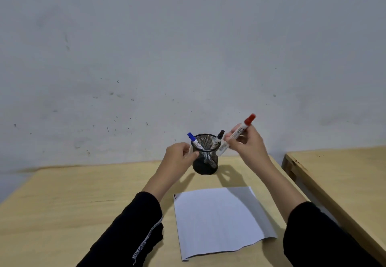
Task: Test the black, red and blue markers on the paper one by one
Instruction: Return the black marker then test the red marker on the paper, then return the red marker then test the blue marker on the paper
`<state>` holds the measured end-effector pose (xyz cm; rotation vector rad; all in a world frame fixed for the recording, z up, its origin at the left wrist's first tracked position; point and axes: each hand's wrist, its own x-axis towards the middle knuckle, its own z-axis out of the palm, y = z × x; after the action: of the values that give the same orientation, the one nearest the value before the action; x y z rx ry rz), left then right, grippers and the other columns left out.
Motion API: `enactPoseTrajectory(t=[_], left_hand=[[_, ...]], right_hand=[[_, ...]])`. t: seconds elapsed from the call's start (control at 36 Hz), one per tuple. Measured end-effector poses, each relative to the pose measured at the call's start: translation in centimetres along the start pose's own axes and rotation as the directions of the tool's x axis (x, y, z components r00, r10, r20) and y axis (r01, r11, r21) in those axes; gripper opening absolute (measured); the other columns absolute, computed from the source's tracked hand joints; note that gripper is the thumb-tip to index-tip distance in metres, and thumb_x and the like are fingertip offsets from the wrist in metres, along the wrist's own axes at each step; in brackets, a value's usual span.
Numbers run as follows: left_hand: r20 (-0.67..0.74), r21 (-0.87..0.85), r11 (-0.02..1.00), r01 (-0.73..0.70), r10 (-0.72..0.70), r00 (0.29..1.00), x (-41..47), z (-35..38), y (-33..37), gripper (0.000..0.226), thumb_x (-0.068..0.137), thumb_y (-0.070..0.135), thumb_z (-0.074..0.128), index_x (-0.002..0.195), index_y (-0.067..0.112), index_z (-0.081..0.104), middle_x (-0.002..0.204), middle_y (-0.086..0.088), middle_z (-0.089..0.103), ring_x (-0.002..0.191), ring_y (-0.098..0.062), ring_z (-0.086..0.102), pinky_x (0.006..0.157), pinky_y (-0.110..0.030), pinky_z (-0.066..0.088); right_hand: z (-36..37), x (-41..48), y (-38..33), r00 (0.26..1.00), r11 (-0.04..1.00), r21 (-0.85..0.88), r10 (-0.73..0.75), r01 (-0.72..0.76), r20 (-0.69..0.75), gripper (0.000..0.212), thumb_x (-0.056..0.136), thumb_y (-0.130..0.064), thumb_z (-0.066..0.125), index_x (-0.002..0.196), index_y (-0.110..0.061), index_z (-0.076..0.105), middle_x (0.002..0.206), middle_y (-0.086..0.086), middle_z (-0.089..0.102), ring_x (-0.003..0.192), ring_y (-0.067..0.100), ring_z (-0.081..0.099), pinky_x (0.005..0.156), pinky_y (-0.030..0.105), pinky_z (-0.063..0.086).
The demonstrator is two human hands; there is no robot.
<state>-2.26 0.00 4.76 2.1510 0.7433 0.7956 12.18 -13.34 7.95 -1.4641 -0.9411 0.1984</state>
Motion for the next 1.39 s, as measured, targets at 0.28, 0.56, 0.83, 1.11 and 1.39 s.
enactPoseTrajectory(t=[0.28,0.56,0.83,1.11,1.39], left_hand=[[0.099,-0.203,0.973,0.107,-0.088,0.991,2.0,4.0,-2.8,0.037,0.065,0.033,0.083,0.085,0.039,0.052,0.095,0.022,0.059,0.088,0.008,0.058,0.067,-0.008,0.042],[0.054,-0.377,0.921,0.103,-0.089,0.995,3.4,5.5,-4.4,0.052,0.058,0.031,0.087,0.099,0.035,0.056,0.110,0.009,0.066,0.101,-0.006,0.064,0.078,-0.020,0.052],[0.075,-0.315,0.948,0.053,-0.031,0.997,3.5,5.2,-4.5,0.046,0.062,0.036,0.085,0.097,0.040,0.055,0.105,0.016,0.067,0.095,0.006,0.063,0.080,-0.015,0.050],[0.064,-0.307,0.951,0.045,-0.026,0.998,3.6,5.5,-4.8,0.049,0.061,0.040,0.084,0.101,0.039,0.055,0.109,0.011,0.068,0.100,-0.002,0.065,0.091,-0.033,0.054],[0.083,-0.308,0.950,0.046,-0.021,0.996,3.6,5.3,-4.7,0.060,0.063,0.040,0.082,0.115,0.030,0.054,0.107,0.005,0.068,0.101,-0.009,0.065,0.090,-0.039,0.054]], right_hand=[[1.1,2.8,2.2,0.996,0.999,0.045,0.003,0.001,-0.092,0.028,0.082,-0.006,0.065,0.084,-0.028,0.048,0.086,-0.001,0.068,0.090,0.023,0.066,0.083,0.035,0.054],[2.3,5.1,3.2,0.996,0.964,-0.265,-0.005,0.029,0.089,0.013,0.089,-0.014,0.058,0.095,-0.002,0.058,0.094,0.014,0.061,0.084,0.026,0.055,0.080,0.035,0.043],[3.8,5.8,4.5,0.994,0.915,-0.402,0.014,0.031,0.108,0.007,0.082,-0.010,0.062,0.089,-0.006,0.062,0.077,0.005,0.060,0.069,0.019,0.052,0.054,0.019,0.034],[4.7,5.8,4.3,0.994,0.936,-0.351,-0.058,0.022,-0.091,0.027,0.073,0.001,0.064,0.084,-0.010,0.043,0.081,0.012,0.054,0.064,0.017,0.047,0.053,0.013,0.035],[6.1,5.8,4.4,0.981,0.893,-0.445,0.018,0.072,0.195,0.011,0.072,-0.002,0.067,0.078,-0.011,0.065,0.078,0.006,0.069,0.076,0.018,0.066,0.075,0.030,0.055]])
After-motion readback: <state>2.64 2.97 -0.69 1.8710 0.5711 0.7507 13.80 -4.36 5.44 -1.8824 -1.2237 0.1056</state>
